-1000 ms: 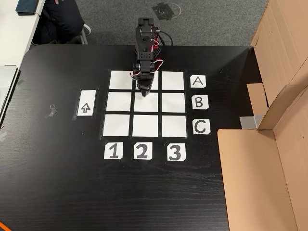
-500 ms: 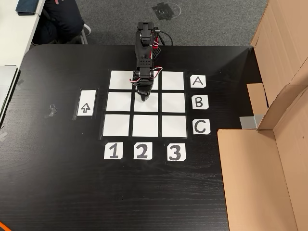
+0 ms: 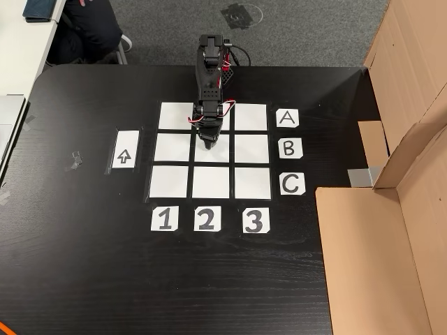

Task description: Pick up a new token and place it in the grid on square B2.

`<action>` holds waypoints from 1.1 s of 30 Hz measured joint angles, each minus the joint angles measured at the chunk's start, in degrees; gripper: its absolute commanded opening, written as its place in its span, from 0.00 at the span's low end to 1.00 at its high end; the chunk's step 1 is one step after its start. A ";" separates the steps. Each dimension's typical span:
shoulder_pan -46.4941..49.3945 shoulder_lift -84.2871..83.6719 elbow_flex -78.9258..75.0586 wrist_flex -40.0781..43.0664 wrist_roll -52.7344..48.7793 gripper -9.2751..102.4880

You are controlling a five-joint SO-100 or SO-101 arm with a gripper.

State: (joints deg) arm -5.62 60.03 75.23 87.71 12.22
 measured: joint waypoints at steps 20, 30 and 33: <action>0.97 -1.58 -1.32 0.00 0.88 0.32; 1.05 -1.58 -1.32 1.23 1.14 0.37; 1.05 -1.58 -1.32 2.02 1.14 0.38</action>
State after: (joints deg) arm -4.57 58.45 73.92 89.74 13.36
